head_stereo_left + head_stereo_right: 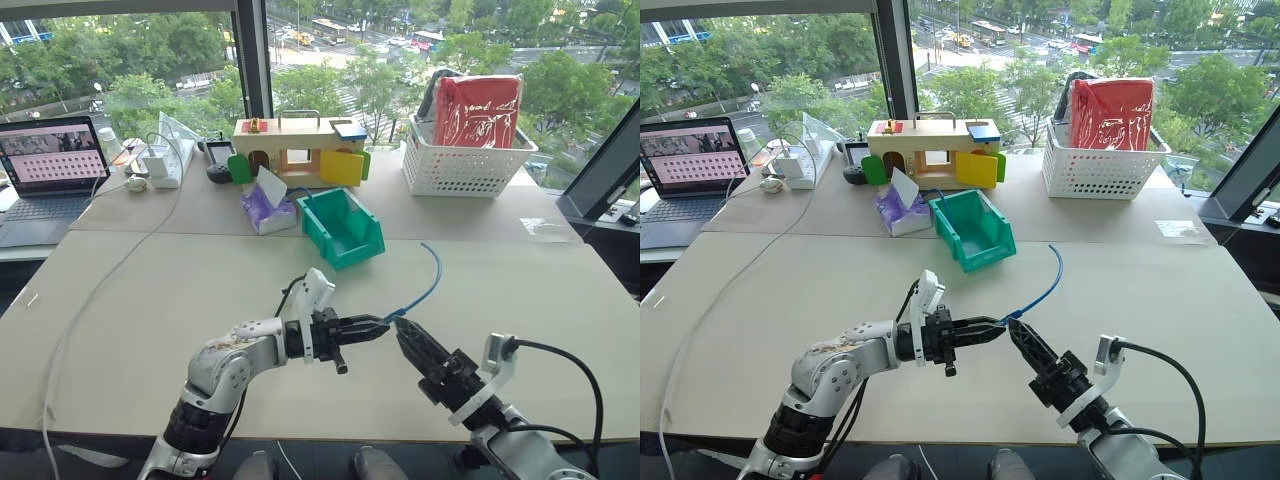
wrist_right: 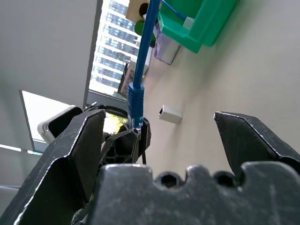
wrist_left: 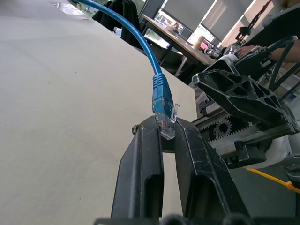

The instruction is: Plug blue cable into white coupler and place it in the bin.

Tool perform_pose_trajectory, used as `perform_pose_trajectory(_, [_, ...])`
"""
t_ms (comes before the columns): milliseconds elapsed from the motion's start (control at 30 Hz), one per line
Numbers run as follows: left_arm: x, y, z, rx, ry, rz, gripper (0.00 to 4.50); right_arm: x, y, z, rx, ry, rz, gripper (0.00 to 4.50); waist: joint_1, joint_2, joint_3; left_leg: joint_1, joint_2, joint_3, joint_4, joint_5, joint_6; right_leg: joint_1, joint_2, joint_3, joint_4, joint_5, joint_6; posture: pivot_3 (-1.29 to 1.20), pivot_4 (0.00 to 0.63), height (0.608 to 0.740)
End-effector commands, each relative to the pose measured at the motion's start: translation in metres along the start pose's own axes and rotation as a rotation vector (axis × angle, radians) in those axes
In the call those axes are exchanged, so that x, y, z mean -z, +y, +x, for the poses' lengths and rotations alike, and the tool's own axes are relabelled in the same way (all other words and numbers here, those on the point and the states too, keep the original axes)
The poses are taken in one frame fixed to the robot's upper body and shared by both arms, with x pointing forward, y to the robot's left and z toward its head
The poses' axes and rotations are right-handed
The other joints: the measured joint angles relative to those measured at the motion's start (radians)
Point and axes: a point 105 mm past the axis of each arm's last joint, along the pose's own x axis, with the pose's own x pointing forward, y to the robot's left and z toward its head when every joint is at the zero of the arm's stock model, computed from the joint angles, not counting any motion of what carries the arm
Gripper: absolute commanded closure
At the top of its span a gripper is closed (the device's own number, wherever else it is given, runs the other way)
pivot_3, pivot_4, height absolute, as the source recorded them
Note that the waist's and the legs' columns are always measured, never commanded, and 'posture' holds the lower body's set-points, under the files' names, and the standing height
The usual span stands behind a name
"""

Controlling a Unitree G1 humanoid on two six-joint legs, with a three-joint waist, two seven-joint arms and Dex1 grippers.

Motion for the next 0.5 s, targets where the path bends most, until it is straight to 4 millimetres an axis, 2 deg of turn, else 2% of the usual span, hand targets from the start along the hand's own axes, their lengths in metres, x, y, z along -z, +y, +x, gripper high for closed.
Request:
perform_pose_trajectory(33, [-0.007, -0.005, 0.0, 0.023, -0.02, 0.016, 4.5, -0.003, 0.012, 0.005, -0.073, -0.016, -0.039, 0.17, -0.001, 0.0, 0.0, 0.0, 0.0, 0.0, 0.0, 0.0, 0.0, 0.0, 0.0, 0.0, 0.0, 0.0, 0.0, 0.0, 0.15, 0.716])
perform_pose_trajectory(167, [-0.005, -0.004, 0.0, 0.025, 0.001, 0.016, 4.5, 0.007, 0.012, 0.005, -0.095, 0.024, -0.038, 0.17, 0.001, 0.0, 0.0, 0.0, 0.0, 0.0, 0.0, 0.0, 0.0, 0.0, 0.0, 0.0, 0.0, 0.0, 0.0, 0.0, 0.15, 0.716])
perform_pose_trajectory(500, [0.003, -0.006, 0.002, 0.058, 0.061, -0.027, 4.5, 0.005, 0.023, 0.014, -0.139, -0.005, -0.079, 0.17, 0.002, 0.0, 0.0, 0.0, 0.0, 0.0, 0.0, 0.0, 0.0, 0.0, 0.0, 0.0, 0.0, 0.0, -0.001, 0.0, 0.15, 0.716])
